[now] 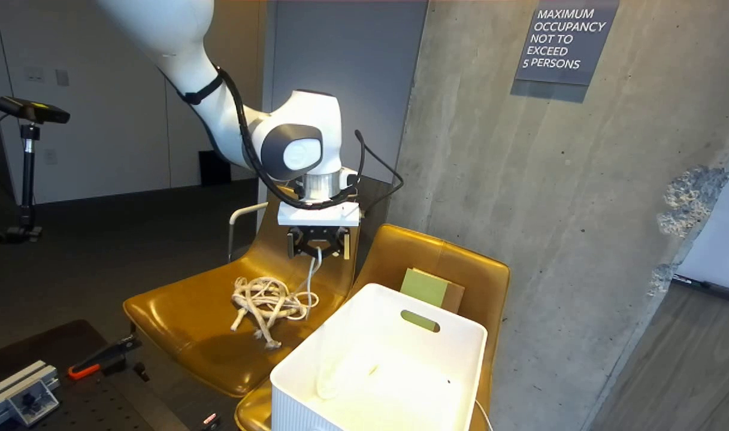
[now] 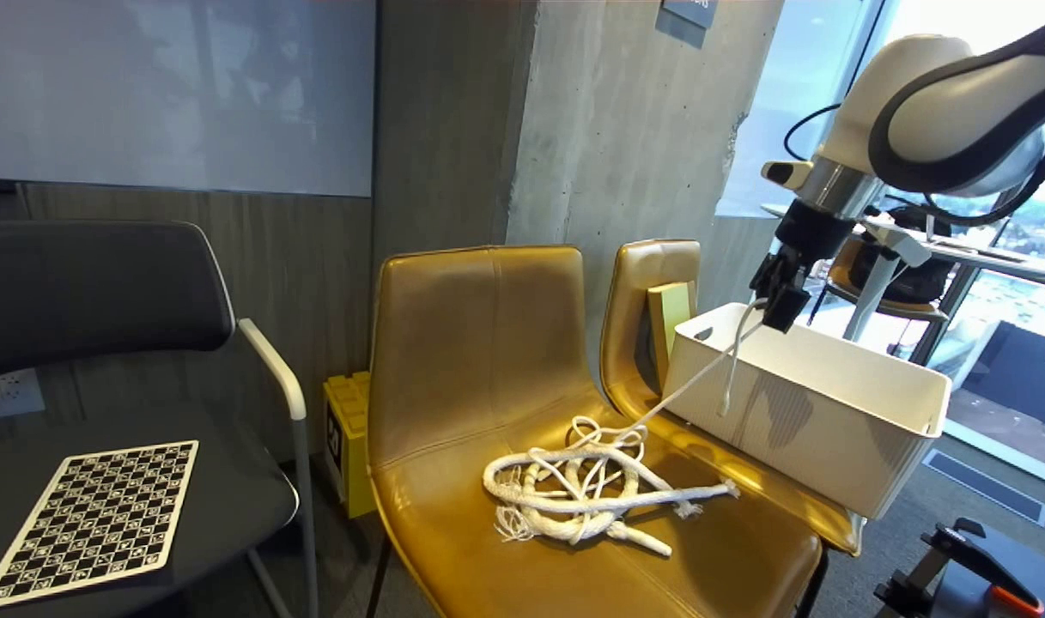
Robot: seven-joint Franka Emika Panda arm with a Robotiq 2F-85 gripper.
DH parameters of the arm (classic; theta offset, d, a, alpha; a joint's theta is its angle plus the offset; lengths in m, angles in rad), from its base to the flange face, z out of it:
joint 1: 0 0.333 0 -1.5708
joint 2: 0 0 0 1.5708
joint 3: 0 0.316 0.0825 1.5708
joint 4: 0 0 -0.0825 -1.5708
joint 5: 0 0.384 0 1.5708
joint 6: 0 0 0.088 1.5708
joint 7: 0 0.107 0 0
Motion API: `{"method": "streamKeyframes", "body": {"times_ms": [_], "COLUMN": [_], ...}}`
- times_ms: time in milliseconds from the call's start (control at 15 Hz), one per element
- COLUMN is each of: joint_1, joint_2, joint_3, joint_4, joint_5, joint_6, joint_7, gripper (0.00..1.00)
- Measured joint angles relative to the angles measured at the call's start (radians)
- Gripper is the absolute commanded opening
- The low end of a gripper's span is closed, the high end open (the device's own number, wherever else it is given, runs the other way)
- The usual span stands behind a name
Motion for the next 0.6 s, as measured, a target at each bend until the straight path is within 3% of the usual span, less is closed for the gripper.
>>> {"method": "streamKeyframes", "body": {"times_ms": [333,467,600], "joint_1": [-0.022,-0.038,-0.06], "joint_2": [-0.036,-0.05,-0.065], "joint_3": [-0.072,-0.112,-0.147], "joint_4": [0.131,0.209,0.283], "joint_5": [0.074,0.093,0.132], "joint_6": [-0.128,-0.17,-0.19], "joint_7": [-0.113,-0.154,-0.198], "gripper": [0.0,0.07,0.07]}}
